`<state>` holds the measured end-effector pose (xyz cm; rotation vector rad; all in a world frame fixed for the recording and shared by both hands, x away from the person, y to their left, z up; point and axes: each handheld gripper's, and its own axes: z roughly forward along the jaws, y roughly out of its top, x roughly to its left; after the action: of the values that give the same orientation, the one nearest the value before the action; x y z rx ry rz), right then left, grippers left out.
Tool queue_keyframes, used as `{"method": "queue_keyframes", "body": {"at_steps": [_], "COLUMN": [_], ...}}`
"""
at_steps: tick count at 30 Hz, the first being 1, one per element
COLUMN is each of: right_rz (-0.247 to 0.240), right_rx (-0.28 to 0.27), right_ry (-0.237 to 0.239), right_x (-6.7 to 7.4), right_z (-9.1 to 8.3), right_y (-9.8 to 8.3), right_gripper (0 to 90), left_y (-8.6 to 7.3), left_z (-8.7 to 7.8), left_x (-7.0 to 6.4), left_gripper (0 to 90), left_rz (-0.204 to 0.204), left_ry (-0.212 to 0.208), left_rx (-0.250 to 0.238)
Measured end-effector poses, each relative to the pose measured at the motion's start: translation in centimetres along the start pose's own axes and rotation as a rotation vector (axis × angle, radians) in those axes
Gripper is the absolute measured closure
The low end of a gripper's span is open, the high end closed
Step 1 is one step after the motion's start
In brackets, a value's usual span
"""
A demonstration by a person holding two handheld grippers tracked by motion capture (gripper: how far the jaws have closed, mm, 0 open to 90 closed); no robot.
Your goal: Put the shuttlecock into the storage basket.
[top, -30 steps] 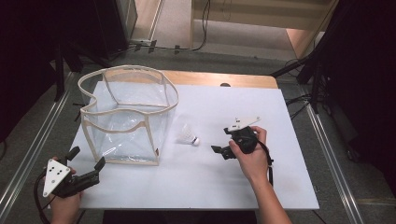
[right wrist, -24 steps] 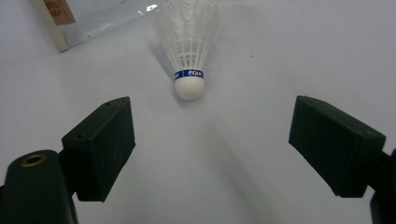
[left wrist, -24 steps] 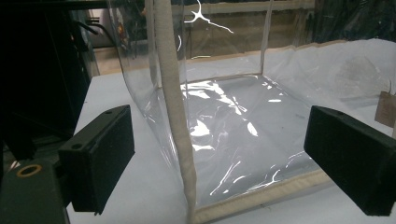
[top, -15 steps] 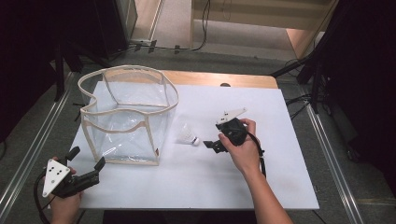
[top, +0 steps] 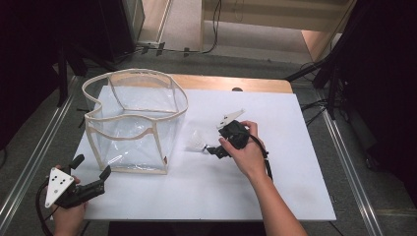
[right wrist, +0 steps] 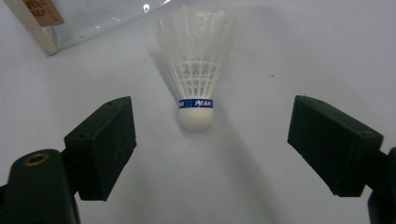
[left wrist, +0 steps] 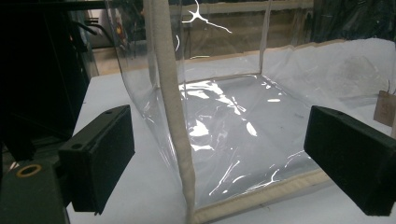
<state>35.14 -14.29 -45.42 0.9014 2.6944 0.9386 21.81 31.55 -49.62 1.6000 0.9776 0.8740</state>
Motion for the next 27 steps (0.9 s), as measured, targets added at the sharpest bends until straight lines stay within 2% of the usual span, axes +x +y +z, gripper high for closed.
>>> {"method": "queue_keyframes", "body": {"at_steps": [9,16,19,24,27], "right_rz": [-0.026,-0.005,0.003,0.000,-0.004], "right_rx": [0.050,0.103,0.118,0.151,0.161], "right_ry": [0.015,0.010,0.000,0.002,0.001], "right_x": [0.2,0.1,0.0,0.2,0.3], "right_z": [1.5,2.9,3.4,4.0,4.3], "right_y": [0.9,1.1,1.1,1.2,1.3], "right_gripper": [18.6,24.0,29.2,32.2,41.6], "left_y": [0.0,0.0,0.0,0.0,0.0], "left_z": [0.0,0.0,0.0,-0.1,-0.1], "left_x": [0.0,0.1,0.1,0.1,0.1], "left_gripper": [9.1,9.1,9.1,9.1,9.1], "left_rz": [-0.003,-0.007,-0.006,-0.009,-0.010], "left_ry": [-0.002,-0.003,-0.003,-0.004,-0.004], "left_rx": [-0.003,-0.005,-0.007,-0.009,-0.009]}}
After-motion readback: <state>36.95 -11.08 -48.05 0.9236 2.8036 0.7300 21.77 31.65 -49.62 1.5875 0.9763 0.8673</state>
